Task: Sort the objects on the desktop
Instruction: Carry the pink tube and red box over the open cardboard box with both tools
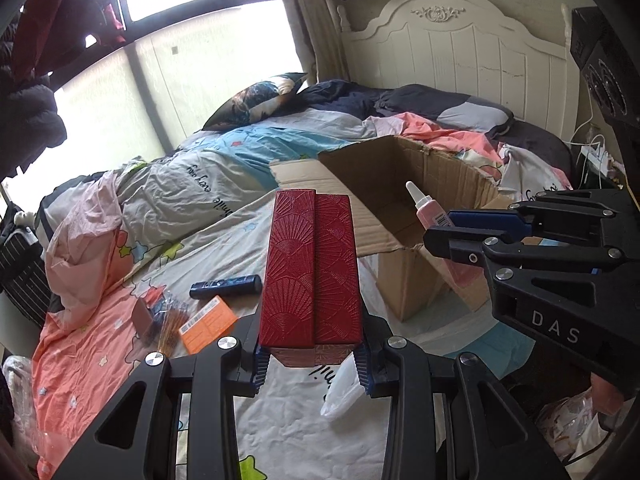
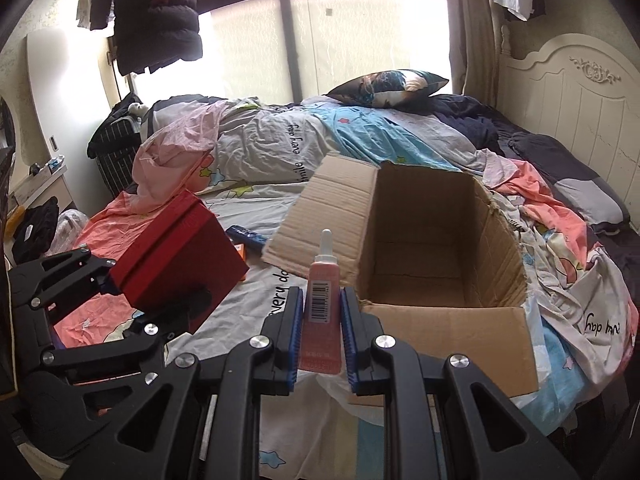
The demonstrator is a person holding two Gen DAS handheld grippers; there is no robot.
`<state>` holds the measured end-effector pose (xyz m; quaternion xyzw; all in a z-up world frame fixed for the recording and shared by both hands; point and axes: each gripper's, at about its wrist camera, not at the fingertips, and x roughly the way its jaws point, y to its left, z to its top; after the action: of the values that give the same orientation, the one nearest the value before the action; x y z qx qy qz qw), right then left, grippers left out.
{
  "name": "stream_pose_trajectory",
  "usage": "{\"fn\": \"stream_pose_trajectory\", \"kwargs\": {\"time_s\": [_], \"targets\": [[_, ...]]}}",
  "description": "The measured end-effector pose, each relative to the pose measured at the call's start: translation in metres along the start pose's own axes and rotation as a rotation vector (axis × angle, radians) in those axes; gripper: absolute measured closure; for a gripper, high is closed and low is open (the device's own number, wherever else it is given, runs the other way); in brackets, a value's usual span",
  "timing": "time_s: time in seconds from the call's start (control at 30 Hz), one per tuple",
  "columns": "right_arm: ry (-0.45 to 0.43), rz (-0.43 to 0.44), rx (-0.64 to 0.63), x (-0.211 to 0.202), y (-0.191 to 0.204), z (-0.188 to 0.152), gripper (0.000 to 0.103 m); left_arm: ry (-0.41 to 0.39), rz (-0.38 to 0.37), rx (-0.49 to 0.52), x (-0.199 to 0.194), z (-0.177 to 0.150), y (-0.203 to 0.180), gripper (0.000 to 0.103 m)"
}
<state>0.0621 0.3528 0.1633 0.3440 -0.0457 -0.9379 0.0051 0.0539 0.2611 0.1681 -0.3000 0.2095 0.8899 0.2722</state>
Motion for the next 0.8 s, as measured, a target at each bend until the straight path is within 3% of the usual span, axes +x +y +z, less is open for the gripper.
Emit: {"fn": "stream_pose_trajectory", "kwargs": {"time_s": [0.47, 0.8], "targets": [[0.012, -0.07, 0.058, 0.002, -0.063, -0.001, 0.085, -0.004, -0.079, 0.052, 0.039, 0.044, -0.05, 0.068], [0.035, -0.111, 0.052, 0.018, -0.087, 0.012, 0.085, -0.003, -0.106, 0.049, 0.062, 0.067, -0.059, 0.068]]}}
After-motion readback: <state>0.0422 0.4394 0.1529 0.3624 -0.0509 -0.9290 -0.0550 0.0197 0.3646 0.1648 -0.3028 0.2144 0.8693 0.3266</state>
